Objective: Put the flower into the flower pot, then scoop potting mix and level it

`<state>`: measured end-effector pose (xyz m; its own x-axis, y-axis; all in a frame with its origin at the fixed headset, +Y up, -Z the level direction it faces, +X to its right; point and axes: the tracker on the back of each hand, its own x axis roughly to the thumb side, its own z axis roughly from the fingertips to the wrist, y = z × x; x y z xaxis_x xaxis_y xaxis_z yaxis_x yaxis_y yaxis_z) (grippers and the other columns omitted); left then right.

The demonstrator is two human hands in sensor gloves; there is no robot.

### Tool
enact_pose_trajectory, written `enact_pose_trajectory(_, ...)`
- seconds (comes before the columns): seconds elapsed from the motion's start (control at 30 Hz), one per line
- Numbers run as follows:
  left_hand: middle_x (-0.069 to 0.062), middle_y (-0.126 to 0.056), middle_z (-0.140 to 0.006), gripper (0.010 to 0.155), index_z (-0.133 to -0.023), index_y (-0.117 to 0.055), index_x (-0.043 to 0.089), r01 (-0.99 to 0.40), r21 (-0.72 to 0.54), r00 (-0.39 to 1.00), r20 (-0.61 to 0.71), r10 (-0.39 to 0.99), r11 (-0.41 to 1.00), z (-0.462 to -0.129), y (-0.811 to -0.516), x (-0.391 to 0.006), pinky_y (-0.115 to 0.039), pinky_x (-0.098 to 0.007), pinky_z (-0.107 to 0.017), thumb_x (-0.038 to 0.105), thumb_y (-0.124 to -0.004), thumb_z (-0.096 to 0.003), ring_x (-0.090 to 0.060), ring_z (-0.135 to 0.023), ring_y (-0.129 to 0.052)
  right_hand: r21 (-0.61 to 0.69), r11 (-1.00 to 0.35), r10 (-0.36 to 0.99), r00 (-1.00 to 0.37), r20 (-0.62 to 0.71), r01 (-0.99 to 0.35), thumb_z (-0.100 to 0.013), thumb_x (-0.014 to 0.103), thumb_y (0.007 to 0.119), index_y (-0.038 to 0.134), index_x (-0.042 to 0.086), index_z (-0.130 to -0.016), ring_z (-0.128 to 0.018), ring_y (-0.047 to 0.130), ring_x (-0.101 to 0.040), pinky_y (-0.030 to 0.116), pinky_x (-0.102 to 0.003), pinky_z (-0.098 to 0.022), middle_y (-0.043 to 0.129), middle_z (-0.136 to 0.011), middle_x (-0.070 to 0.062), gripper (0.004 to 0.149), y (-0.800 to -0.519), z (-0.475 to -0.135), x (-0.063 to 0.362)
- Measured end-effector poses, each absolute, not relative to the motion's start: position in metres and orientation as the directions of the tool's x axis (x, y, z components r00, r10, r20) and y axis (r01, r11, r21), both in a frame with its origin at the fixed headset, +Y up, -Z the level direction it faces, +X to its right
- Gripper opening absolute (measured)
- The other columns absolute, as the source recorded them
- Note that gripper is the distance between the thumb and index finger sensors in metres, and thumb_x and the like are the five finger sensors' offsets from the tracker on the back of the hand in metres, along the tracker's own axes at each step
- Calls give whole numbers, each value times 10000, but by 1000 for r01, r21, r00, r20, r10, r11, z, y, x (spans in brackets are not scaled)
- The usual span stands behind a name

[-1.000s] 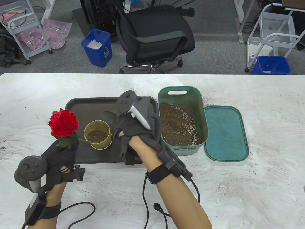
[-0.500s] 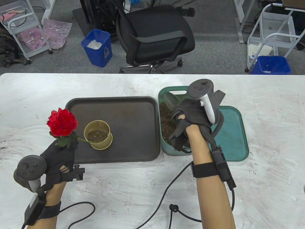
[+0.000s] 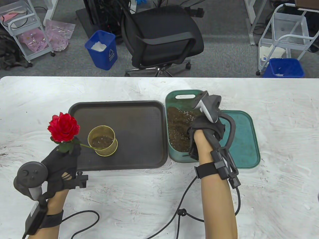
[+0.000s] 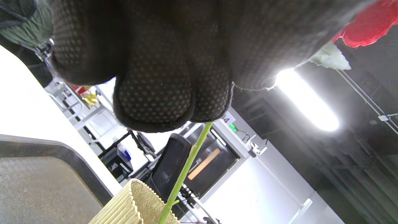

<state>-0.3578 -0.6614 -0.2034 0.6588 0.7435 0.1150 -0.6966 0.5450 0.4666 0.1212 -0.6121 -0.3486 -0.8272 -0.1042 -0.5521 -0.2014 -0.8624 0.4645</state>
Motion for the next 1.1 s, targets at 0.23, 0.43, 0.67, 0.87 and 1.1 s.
enact_pose_trajectory(0.23,44,-1065,-594,426,-761,-974,210,-695,467,660,114,743,546,-204,-661,-359,-962,-360,-358,465,-929,-423,-191,-370,-1156,487,-816,-13,-832,-555,-312,-441,322,780,766,8,-865,-227,1045,-280,916,-373,-99,1000,-580,-172,528,-632,-358,122)
enact_pose_trajectory(0.43,46,-1065,-594,427,-763,-972,209,-697,468,657,111,746,544,-203,-661,-359,-962,-359,-359,465,-929,-424,-190,-372,-1155,456,-753,164,-806,-569,-475,-434,319,767,749,25,-876,-265,1041,-287,916,-386,-135,989,-608,-153,531,-645,-366,125)
enact_pose_trajectory(0.67,43,-1066,-594,427,-762,-974,209,-695,468,660,111,743,546,-204,-661,-359,-962,-361,-357,465,-929,-424,-192,-371,-1155,435,-637,357,-743,-566,-637,-428,305,762,721,42,-894,-332,1049,-310,927,-412,-193,976,-657,-142,536,-657,-369,119)
enact_pose_trajectory(0.87,45,-1065,-594,425,-761,-973,211,-697,466,659,114,744,545,-204,-661,-359,-962,-360,-358,466,-928,-424,-191,-371,-1155,363,-502,495,-605,-623,-785,-425,298,740,722,13,-879,-292,1055,-285,935,-389,-152,976,-625,-151,536,-661,-367,126)
enact_pose_trajectory(1.1,43,-1065,-593,425,-761,-975,208,-694,467,663,117,740,548,-203,-661,-358,-962,-361,-358,464,-929,-424,-192,-372,-1154,246,-404,599,-458,-657,-881,-427,296,722,724,5,-873,-275,1062,-275,947,-374,-132,978,-614,-154,532,-649,-352,141)
